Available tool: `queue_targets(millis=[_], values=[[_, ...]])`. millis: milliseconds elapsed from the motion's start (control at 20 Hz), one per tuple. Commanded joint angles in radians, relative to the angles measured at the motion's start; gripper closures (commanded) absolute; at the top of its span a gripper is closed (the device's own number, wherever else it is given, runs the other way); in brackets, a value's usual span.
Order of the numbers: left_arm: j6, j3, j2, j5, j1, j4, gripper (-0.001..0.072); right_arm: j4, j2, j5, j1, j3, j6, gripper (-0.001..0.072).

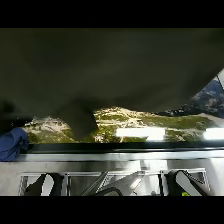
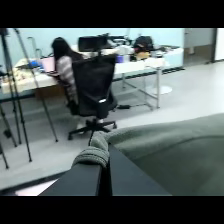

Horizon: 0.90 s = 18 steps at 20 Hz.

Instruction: Fold the shirts.

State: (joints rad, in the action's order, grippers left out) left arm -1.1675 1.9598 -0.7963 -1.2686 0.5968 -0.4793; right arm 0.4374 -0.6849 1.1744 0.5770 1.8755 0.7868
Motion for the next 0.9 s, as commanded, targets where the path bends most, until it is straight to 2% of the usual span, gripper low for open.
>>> queue_targets(millis=[0, 100, 200, 300, 450, 650, 850], values=[[-0.018, -0.122, 0.026, -0.044, 0.012, -0.040, 0.0699, -0.029, -0.052, 0.058, 0.032, 0.006, 0.019, 0.0695], [0.018, -0.254, -0.035, -0.111, -0.097, -0.043, 0.0698, -0.142, -0.174, 0.204, 0.023, -0.046, 0.026, 0.0695], [0.062, -0.412, -0.123, -0.115, -0.246, -0.053, 0.0697, -0.122, -0.288, 0.236, -0.062, -0.166, 0.021, 0.0695], [0.113, -0.580, -0.246, -0.035, -0.380, -0.066, 0.0697, 0.004, -0.385, 0.164, -0.164, -0.307, 0.013, 0.0695], [0.113, -0.702, -0.483, 0.148, -0.464, -0.195, 0.0697, 0.173, -0.582, 0.019, -0.250, -0.415, 0.006, 0.0696], [0.127, -0.555, -0.810, 0.167, -0.468, -0.226, 0.0698, 0.141, -0.816, -0.141, -0.254, -0.391, -0.005, 0.0696], [0.069, -0.333, -1.000, 0.160, -0.481, -0.237, 0.0698, 0.107, -0.950, -0.152, -0.256, -0.277, 0.000, 0.0695]])
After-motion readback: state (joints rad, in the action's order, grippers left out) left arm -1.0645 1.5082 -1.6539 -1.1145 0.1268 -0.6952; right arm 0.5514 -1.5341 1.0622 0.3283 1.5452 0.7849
